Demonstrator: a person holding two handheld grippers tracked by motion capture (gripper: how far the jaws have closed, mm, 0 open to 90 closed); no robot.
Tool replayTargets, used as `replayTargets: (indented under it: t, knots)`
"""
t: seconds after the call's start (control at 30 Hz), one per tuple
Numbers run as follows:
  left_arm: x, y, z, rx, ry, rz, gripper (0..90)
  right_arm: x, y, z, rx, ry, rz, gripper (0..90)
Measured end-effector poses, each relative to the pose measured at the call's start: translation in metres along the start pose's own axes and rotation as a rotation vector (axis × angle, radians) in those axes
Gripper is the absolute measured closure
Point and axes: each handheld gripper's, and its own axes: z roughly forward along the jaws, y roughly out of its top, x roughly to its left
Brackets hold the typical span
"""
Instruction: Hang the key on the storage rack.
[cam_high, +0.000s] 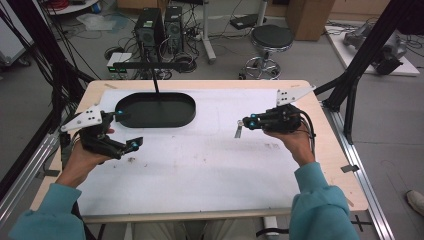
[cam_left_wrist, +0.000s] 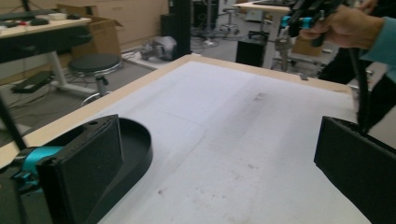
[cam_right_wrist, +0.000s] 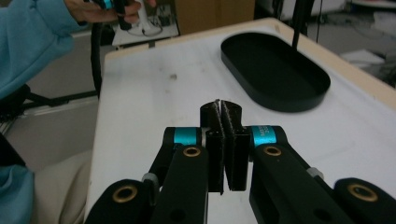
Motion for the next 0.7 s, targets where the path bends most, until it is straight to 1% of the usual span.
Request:
replayTargets:
  t: [0.03,0.07,0.1,0.13,0.17,0.2,0.23,0.27,0.33,0.37,0.47,0.5,0.57,0.63,0.7]
  knots:
    - [0.0,0.003,0.002,0.006,-0.007,-0.001,1.7,-0.001,0.003,0.005,-0.025,0.023,-0.01,89.0]
    - [0.001,0.008,0.005,0.018,-0.02,0.005,1.7,-0.001,0.004,0.008,-0.036,0.028,-0.022,89.0]
    - [0.001,0.012,0.008,0.031,-0.035,-0.002,1.7,-0.001,0.007,0.012,-0.057,0.041,-0.023,89.0]
    - [0.002,0.016,0.011,0.049,-0.051,-0.006,1.8,-0.001,0.01,0.019,-0.086,0.067,-0.026,89.0]
    - [0.001,0.019,0.013,0.065,-0.052,0.0,1.8,-0.001,0.01,0.019,-0.086,0.067,-0.026,89.0]
    - [0.001,0.023,0.017,0.079,-0.049,0.017,1.8,-0.002,0.011,0.022,-0.098,0.07,-0.036,89.0]
    - [0.0,0.027,0.021,0.085,-0.067,0.023,1.8,-0.002,0.013,0.026,-0.11,0.079,-0.041,89.0]
    - [-0.001,0.029,0.023,0.082,-0.077,0.027,1.8,-0.002,0.015,0.03,-0.117,0.098,-0.03,89.0]
    - [-0.002,0.037,0.03,0.081,-0.096,0.037,1.8,-0.001,0.017,0.037,-0.121,0.115,-0.031,89.0]
    - [-0.003,0.039,0.033,0.08,-0.1,0.039,1.8,-0.001,0.019,0.041,-0.119,0.121,-0.037,89.0]
    - [-0.006,0.048,0.043,0.07,-0.141,0.038,1.8,0.001,0.024,0.05,-0.127,0.138,-0.049,89.0]
    - [-0.007,0.05,0.046,0.07,-0.149,0.042,1.8,0.001,0.025,0.052,-0.132,0.145,-0.051,89.0]
    - [-0.008,0.056,0.052,0.074,-0.18,0.054,1.8,0.002,0.028,0.057,-0.143,0.157,-0.063,89.0]
    - [-0.01,0.06,0.058,0.067,-0.189,0.06,1.8,0.003,0.03,0.06,-0.14,0.167,-0.065,89.0]
    - [-0.012,0.064,0.065,0.073,-0.207,0.07,1.8,0.005,0.032,0.064,-0.14,0.176,-0.067,89.0]
